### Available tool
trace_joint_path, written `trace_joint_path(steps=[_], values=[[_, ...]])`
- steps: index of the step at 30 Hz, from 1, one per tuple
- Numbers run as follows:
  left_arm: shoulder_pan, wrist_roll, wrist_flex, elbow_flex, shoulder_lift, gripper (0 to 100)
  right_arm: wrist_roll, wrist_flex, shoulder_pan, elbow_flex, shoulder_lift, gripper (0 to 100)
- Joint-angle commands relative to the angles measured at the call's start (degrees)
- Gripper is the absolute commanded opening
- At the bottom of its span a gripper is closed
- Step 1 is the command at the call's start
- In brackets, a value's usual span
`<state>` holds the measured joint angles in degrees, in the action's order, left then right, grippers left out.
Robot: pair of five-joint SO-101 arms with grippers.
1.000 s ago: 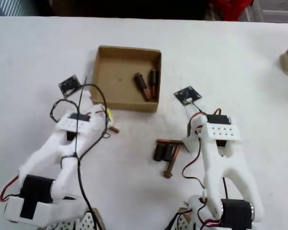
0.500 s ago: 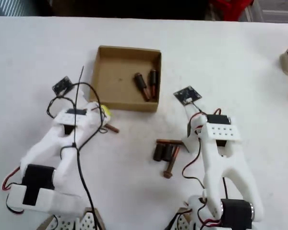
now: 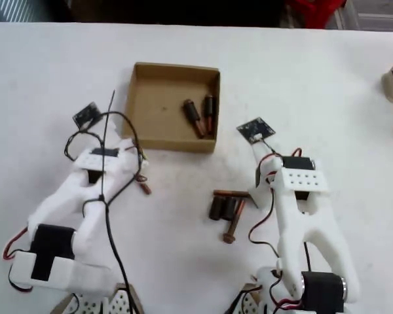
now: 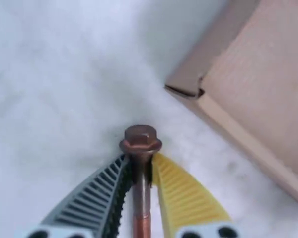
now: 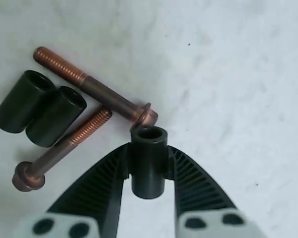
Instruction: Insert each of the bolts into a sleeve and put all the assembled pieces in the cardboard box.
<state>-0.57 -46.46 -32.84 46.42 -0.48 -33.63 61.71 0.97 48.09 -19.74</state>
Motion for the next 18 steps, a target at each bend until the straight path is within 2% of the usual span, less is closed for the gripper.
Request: trace_joint_path(steps=[1,5,9,13,18], values=[[-4.44,7.74,-4.31,-2.2,-1.01,2,-0.53,-0.4,0.4,-0.18,-1.98,1.8],[-7.43,16.09,-8.97,-0.44,-6.99,2,-0.53,-0.4,0.4,-0.18,-1.98,1.8],[-7.43,24.26,-8.88,3.69,-13.67,2,-0.35,-0.4,0.4,-0.18,-1.98,1.8],[-6.99,24.88,-8.88,4.75,-15.96,2,0.97,-0.4,0.48,-0.18,-1.98,1.8],[-4.79,24.97,-4.66,4.75,-13.58,2,9.93,-0.4,3.12,-0.26,-1.98,1.8]])
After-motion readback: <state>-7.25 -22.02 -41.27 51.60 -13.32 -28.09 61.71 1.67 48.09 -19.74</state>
